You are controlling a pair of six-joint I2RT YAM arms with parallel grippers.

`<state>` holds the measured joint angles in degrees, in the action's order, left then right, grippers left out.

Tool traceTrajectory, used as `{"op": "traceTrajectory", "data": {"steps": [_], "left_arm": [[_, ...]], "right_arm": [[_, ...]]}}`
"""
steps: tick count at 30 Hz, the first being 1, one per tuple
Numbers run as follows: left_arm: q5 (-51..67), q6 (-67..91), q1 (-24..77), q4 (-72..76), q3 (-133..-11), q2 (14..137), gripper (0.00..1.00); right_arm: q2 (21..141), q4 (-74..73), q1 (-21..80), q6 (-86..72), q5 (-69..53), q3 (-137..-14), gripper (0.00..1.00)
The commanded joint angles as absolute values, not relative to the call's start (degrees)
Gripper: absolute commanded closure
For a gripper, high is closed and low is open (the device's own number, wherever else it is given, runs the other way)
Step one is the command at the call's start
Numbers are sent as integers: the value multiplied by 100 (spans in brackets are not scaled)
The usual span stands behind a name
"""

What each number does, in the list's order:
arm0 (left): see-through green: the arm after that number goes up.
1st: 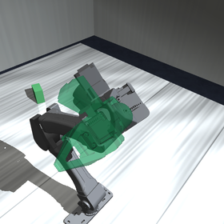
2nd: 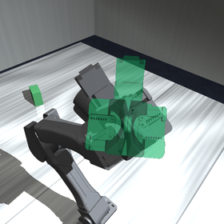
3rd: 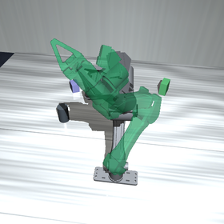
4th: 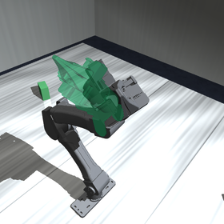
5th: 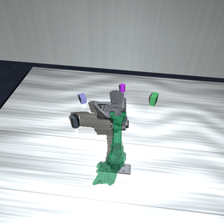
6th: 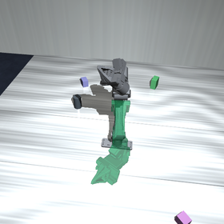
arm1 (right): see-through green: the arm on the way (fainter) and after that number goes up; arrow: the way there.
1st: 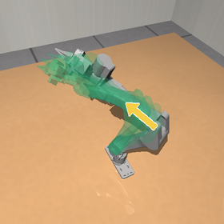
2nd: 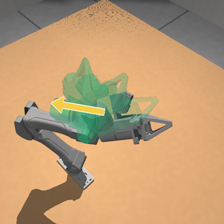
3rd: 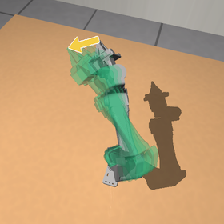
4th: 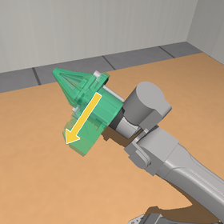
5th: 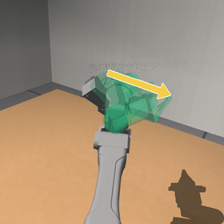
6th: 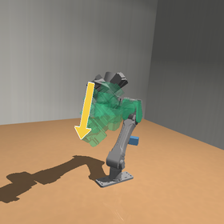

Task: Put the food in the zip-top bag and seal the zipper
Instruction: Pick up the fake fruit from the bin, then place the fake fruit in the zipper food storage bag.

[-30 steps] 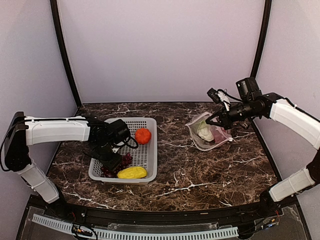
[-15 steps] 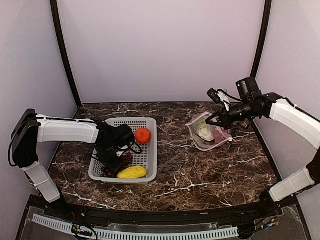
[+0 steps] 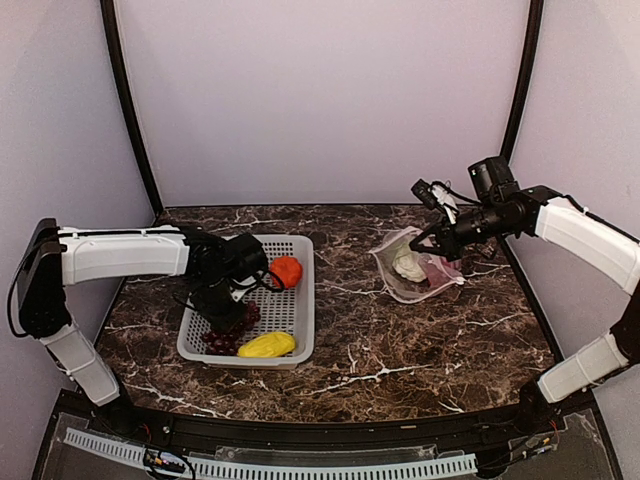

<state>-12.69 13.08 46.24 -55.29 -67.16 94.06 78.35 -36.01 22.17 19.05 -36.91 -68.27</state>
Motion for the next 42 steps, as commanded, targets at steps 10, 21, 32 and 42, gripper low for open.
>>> {"op": "traceTrajectory", "data": {"steps": [10,21,32,42], "left_arm": [[-1117,1283,4596,-6064,-7804,8391,94],[-527,1395,4601,-4933,-8183,7420,99],[243,1842,4769,-3088,-7991,6938,99],[655,2094,5498,-1636,-8142,7691,99]], "right_arm": [[7991,-3677,2204,1914,-3665,-7102,100],[8338,-4058,2264,1933,-3406,-7541,100],[8980,-4533,2457,1802,-3055,-8391,100],[9611,-4869,2603,1720,-3040,-9051,100]]}}
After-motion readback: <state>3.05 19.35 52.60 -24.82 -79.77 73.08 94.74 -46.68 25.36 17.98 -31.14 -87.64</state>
